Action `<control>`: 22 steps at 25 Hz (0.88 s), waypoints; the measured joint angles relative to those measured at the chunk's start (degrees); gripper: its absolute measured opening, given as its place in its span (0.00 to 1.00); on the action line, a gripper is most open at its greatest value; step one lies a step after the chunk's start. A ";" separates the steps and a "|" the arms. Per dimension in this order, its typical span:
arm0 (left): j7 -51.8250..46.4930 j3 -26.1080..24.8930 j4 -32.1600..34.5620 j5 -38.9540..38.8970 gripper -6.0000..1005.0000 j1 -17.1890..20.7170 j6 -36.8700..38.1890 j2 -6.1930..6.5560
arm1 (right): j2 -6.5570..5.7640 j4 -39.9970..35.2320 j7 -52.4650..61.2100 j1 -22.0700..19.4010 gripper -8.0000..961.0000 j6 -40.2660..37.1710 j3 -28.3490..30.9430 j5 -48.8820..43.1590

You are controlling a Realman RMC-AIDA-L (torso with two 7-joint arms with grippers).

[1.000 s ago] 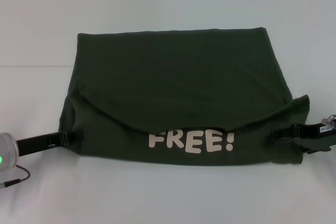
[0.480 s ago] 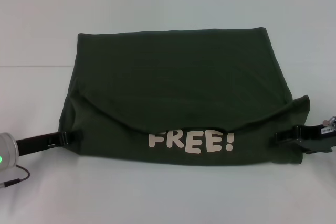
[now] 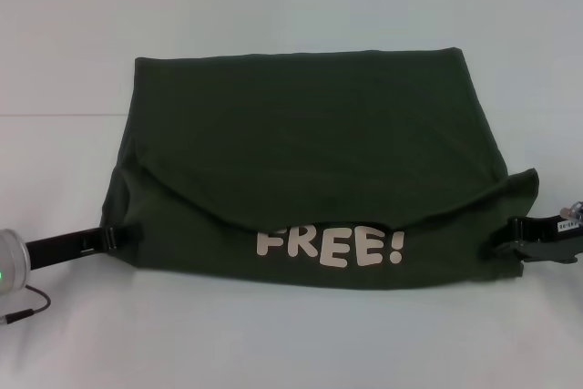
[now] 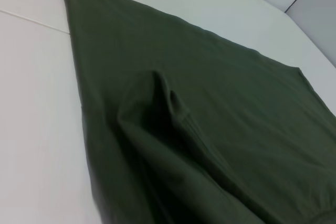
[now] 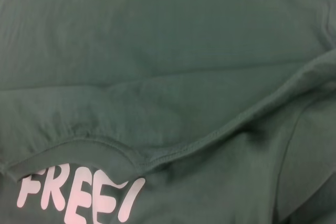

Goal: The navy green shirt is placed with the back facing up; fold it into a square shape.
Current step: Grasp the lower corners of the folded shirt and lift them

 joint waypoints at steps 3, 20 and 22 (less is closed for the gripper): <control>-0.02 -0.14 0.00 0.00 0.03 0.04 0.11 0.06 | -0.01 -0.01 -0.01 0.09 0.28 -0.03 0.00 -0.03; -3.31 -0.25 0.57 0.27 0.04 0.18 5.54 1.66 | -1.15 -0.07 -3.32 -0.37 0.05 -4.77 0.61 0.38; -4.01 -0.24 0.80 0.43 0.04 0.19 7.15 2.08 | -1.34 -0.09 -3.90 -0.55 0.05 -6.36 0.64 0.39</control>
